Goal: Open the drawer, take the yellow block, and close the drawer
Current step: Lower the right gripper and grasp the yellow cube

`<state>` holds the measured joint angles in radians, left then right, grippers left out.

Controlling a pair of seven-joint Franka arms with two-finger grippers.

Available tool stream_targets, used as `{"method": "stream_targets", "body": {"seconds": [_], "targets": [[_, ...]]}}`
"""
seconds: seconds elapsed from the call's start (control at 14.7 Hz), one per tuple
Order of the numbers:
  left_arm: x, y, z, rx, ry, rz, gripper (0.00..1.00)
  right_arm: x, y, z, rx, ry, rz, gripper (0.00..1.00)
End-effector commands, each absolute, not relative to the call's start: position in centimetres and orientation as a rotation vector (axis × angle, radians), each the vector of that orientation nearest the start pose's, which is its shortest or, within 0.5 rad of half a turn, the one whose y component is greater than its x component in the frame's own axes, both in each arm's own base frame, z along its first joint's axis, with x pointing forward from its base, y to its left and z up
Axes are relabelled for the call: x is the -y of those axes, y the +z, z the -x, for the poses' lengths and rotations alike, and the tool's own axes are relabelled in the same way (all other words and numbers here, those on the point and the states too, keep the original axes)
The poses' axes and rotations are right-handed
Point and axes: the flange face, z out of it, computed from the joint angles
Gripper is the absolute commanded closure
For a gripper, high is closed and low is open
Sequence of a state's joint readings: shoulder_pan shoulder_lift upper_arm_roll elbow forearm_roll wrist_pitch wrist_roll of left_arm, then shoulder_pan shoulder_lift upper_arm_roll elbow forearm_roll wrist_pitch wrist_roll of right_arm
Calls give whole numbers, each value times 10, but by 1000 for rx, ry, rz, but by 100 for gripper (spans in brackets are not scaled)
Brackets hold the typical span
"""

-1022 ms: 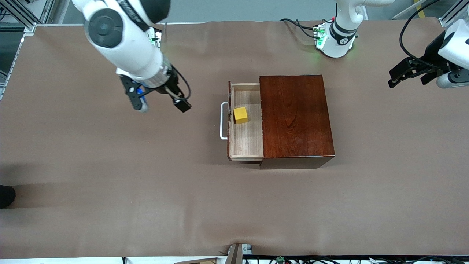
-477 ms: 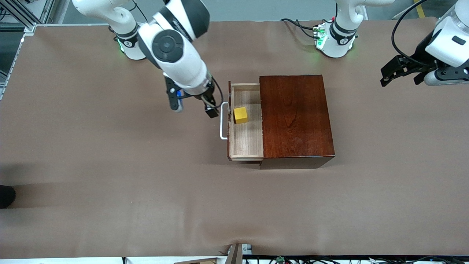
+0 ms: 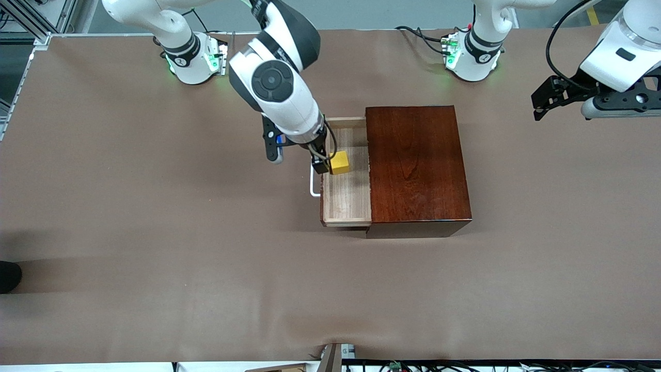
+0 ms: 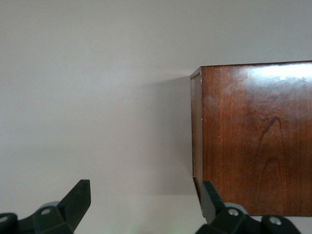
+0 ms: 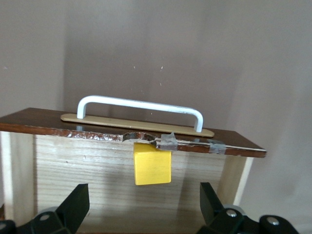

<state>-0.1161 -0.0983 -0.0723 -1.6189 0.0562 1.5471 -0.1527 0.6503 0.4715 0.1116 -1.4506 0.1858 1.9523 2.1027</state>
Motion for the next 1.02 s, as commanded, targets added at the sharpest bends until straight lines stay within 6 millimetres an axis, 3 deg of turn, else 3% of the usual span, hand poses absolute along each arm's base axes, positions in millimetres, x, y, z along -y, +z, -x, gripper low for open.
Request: {"method": "stream_targets", "body": {"seconds": [0.0, 0.14, 0.48, 0.95], "targets": [[94, 658, -510, -84, -71, 3059, 0, -506, 399, -498, -2010, 340, 2318, 0], [93, 657, -509, -77, -68, 3060, 0, -514, 375, -500, -1998, 303, 2329, 0], [89, 659, -510, -54, -78, 3071, 0, -534, 344, -487, -1958, 251, 2381, 0], [74, 656, -512, -9, -42, 3128, 0, -537, 328, -475, -1999, 240, 2400, 0]]}}
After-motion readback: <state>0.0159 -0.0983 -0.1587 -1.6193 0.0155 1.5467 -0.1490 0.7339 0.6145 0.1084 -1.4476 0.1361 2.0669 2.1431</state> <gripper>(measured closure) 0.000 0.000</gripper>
